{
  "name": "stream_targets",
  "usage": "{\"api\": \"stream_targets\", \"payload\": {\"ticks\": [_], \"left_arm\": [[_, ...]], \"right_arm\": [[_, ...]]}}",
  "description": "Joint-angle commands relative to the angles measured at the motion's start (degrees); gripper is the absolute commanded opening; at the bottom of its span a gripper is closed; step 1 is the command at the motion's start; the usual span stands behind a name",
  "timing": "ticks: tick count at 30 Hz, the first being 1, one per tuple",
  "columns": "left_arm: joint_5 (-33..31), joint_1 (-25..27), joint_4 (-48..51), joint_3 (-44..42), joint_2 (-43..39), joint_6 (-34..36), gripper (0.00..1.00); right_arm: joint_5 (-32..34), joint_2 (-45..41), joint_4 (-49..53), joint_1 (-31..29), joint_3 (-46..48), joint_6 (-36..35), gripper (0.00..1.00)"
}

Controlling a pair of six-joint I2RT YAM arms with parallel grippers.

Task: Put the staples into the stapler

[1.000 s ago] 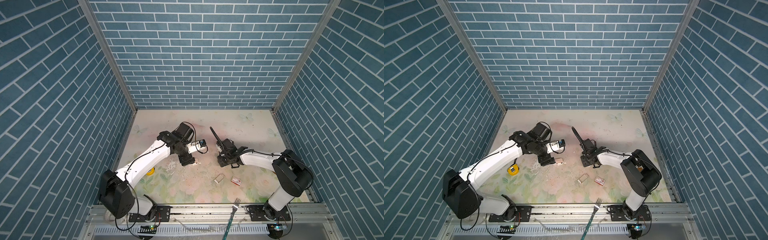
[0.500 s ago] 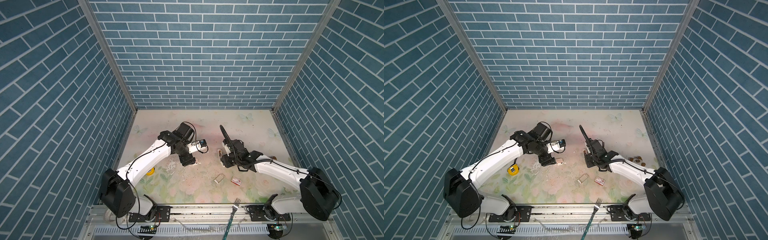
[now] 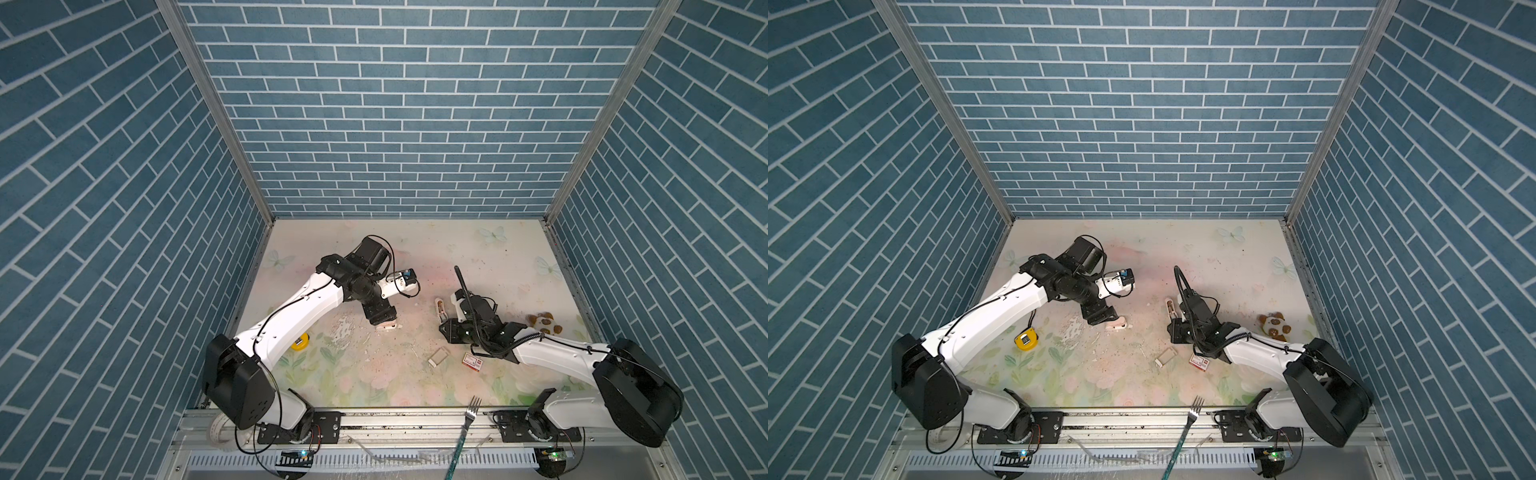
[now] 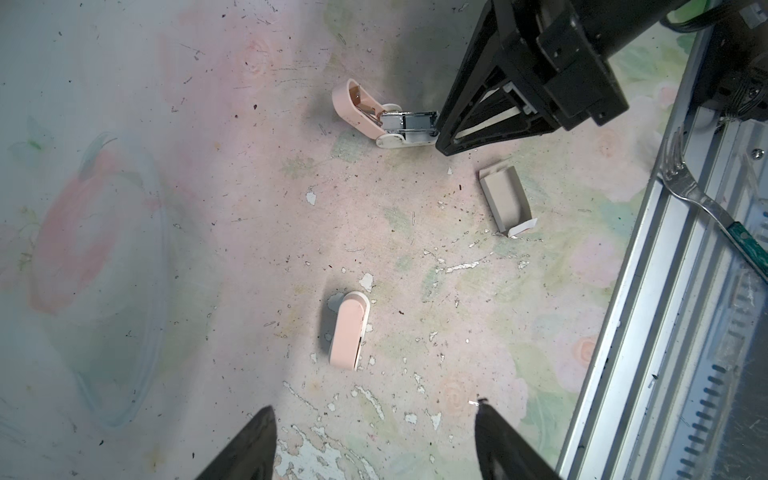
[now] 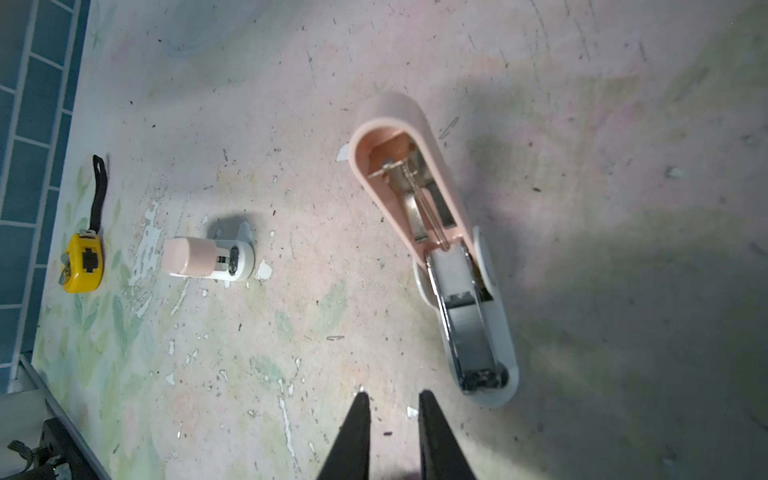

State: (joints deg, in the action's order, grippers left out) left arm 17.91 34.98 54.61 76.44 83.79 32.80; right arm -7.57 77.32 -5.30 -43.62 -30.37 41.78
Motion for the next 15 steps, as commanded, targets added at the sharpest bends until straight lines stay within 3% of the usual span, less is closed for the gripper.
{"api": "stream_targets", "payload": {"ticks": [1,15], "left_arm": [[0.88,-0.29,0.70,-1.21,-1.40,-0.45,0.76],[2.74,-0.30,0.76,-0.10,-0.73,-0.53,0.77]], "right_arm": [[-0.75,2.62,-1.33,-0.33,-2.46,2.29,0.23],[0.03,8.62,2.57,0.18,-3.26,1.89,0.22]]}}
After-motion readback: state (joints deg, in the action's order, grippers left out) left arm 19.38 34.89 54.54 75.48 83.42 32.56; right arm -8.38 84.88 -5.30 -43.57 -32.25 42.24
